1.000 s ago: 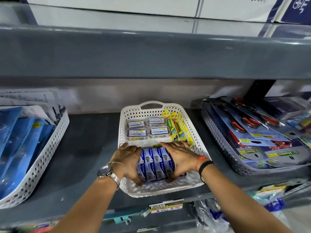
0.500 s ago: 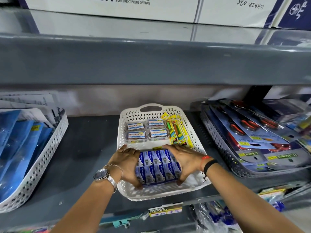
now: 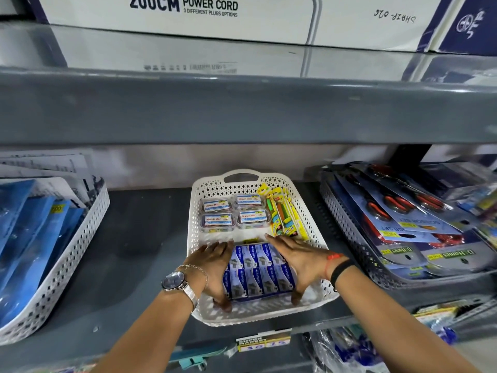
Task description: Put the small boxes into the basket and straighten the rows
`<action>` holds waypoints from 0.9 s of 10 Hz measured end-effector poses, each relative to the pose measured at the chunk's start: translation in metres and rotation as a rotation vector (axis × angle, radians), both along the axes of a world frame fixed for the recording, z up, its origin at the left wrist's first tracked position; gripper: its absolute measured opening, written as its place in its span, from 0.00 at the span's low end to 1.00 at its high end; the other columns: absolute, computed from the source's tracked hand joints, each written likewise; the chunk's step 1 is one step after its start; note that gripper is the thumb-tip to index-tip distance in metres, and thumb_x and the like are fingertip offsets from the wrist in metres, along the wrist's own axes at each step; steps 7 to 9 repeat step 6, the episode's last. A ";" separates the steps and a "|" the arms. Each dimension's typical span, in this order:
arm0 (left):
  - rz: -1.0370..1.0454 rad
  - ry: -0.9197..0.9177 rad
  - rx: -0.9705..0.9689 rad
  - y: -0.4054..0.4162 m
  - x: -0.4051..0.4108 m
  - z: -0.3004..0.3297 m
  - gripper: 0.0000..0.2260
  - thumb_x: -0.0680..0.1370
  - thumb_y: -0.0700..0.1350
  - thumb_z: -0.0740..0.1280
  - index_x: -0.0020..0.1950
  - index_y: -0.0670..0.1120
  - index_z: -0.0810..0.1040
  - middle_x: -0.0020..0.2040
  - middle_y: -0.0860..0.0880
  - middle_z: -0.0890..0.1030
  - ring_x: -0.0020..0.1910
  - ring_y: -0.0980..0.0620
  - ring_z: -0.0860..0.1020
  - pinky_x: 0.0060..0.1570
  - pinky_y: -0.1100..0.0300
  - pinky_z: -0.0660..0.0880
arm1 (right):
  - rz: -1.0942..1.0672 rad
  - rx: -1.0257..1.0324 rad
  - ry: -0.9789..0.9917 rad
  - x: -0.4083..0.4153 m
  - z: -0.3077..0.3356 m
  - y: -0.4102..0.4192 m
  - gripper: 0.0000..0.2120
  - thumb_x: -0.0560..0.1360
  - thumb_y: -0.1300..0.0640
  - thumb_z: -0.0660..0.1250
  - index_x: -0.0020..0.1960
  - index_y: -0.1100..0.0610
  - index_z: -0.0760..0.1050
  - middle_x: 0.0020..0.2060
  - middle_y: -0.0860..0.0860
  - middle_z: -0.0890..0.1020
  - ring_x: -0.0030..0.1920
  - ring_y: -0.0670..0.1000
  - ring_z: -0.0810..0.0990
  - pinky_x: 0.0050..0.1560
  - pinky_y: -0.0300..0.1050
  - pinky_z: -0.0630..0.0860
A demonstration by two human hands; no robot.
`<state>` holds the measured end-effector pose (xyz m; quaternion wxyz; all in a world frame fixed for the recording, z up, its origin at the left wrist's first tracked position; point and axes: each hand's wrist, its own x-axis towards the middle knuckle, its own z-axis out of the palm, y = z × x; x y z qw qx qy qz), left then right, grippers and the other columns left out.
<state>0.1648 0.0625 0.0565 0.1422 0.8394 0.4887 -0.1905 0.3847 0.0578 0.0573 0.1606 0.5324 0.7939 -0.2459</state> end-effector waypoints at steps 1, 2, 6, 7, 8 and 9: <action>0.023 -0.039 -0.022 0.002 0.001 0.001 0.56 0.60 0.59 0.76 0.72 0.44 0.40 0.76 0.46 0.49 0.74 0.46 0.51 0.72 0.53 0.56 | -0.014 0.023 0.059 0.001 -0.001 0.001 0.64 0.58 0.49 0.80 0.73 0.47 0.32 0.76 0.55 0.41 0.76 0.56 0.39 0.76 0.54 0.43; 0.014 -0.057 -0.007 0.004 0.002 0.000 0.53 0.59 0.57 0.77 0.72 0.44 0.47 0.74 0.45 0.57 0.72 0.46 0.58 0.70 0.53 0.62 | -0.008 0.061 0.092 0.003 -0.002 0.001 0.63 0.57 0.48 0.80 0.74 0.49 0.37 0.76 0.55 0.47 0.76 0.55 0.45 0.75 0.49 0.46; 0.032 -0.027 0.052 -0.010 -0.001 0.005 0.56 0.62 0.64 0.72 0.72 0.44 0.37 0.76 0.46 0.42 0.74 0.46 0.43 0.73 0.48 0.43 | -0.001 0.109 -0.021 0.006 0.011 -0.011 0.59 0.64 0.51 0.76 0.74 0.52 0.33 0.76 0.53 0.38 0.76 0.53 0.38 0.72 0.45 0.36; 0.032 -0.027 0.052 -0.010 -0.001 0.005 0.56 0.62 0.64 0.72 0.72 0.44 0.37 0.76 0.46 0.42 0.74 0.46 0.43 0.73 0.48 0.43 | -0.001 0.109 -0.021 0.006 0.011 -0.011 0.59 0.64 0.51 0.76 0.74 0.52 0.33 0.76 0.53 0.38 0.76 0.53 0.38 0.72 0.45 0.36; 0.032 -0.027 0.052 -0.010 -0.001 0.005 0.56 0.62 0.64 0.72 0.72 0.44 0.37 0.76 0.46 0.42 0.74 0.46 0.43 0.73 0.48 0.43 | -0.001 0.109 -0.021 0.006 0.011 -0.011 0.59 0.64 0.51 0.76 0.74 0.52 0.33 0.76 0.53 0.38 0.76 0.53 0.38 0.72 0.45 0.36; 0.032 -0.027 0.052 -0.010 -0.001 0.005 0.56 0.62 0.64 0.72 0.72 0.44 0.37 0.76 0.46 0.42 0.74 0.46 0.43 0.73 0.48 0.43 | -0.001 0.109 -0.021 0.006 0.011 -0.011 0.59 0.64 0.51 0.76 0.74 0.52 0.33 0.76 0.53 0.38 0.76 0.53 0.38 0.72 0.45 0.36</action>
